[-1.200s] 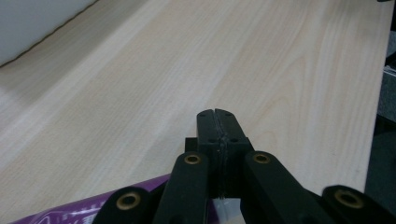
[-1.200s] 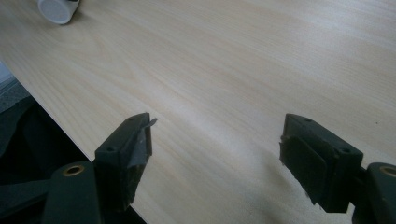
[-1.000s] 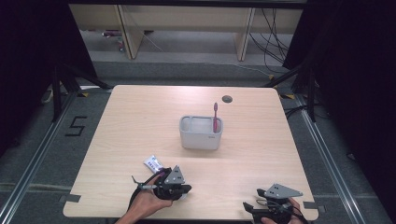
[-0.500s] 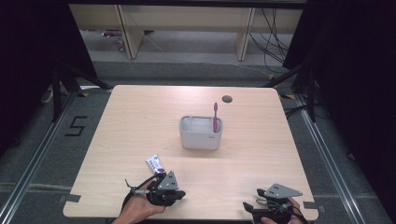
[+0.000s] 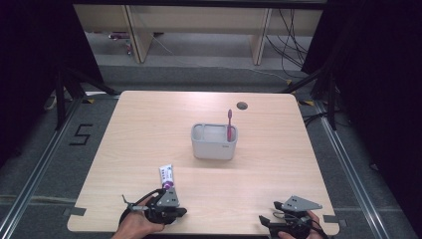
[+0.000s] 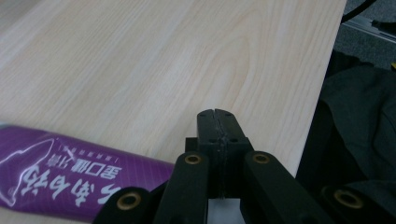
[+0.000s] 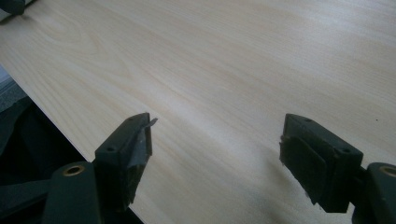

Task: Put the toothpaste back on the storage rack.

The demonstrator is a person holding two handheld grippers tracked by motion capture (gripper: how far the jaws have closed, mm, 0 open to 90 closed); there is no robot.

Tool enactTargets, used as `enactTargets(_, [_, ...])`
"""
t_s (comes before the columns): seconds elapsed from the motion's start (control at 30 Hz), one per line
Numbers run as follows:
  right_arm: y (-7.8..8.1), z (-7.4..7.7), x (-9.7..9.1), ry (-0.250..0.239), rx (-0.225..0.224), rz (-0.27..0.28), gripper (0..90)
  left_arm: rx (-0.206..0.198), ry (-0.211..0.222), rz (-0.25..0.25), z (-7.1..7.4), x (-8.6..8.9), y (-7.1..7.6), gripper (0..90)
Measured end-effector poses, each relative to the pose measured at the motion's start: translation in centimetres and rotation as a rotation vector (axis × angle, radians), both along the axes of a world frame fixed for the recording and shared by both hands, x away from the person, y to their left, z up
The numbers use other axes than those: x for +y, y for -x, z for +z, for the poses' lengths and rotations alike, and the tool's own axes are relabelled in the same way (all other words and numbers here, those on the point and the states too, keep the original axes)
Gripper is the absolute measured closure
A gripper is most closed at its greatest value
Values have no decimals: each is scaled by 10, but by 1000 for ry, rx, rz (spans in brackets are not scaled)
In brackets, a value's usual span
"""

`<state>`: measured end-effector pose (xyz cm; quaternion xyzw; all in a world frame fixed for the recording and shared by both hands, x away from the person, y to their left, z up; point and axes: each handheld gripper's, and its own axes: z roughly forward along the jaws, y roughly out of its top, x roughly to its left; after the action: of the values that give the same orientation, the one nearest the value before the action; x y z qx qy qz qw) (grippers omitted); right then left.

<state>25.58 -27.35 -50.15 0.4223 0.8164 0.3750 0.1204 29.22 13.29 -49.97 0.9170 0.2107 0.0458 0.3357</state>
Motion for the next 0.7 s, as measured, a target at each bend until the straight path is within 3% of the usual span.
enactTargets(0.1, [0, 0, 0, 0, 3, 0, 258, -5, -23, 2, 1, 9, 2, 894])
enactTargets(0.37, [-1, -1, 1, -9, 4, 0, 259, -10, -3, 69, 4, 31, 3, 893])
enactTargets(0.7, [-1, -1, 0, -1, -3, 1, 259, -21, -56, 110, 1, 51, -7, 893])
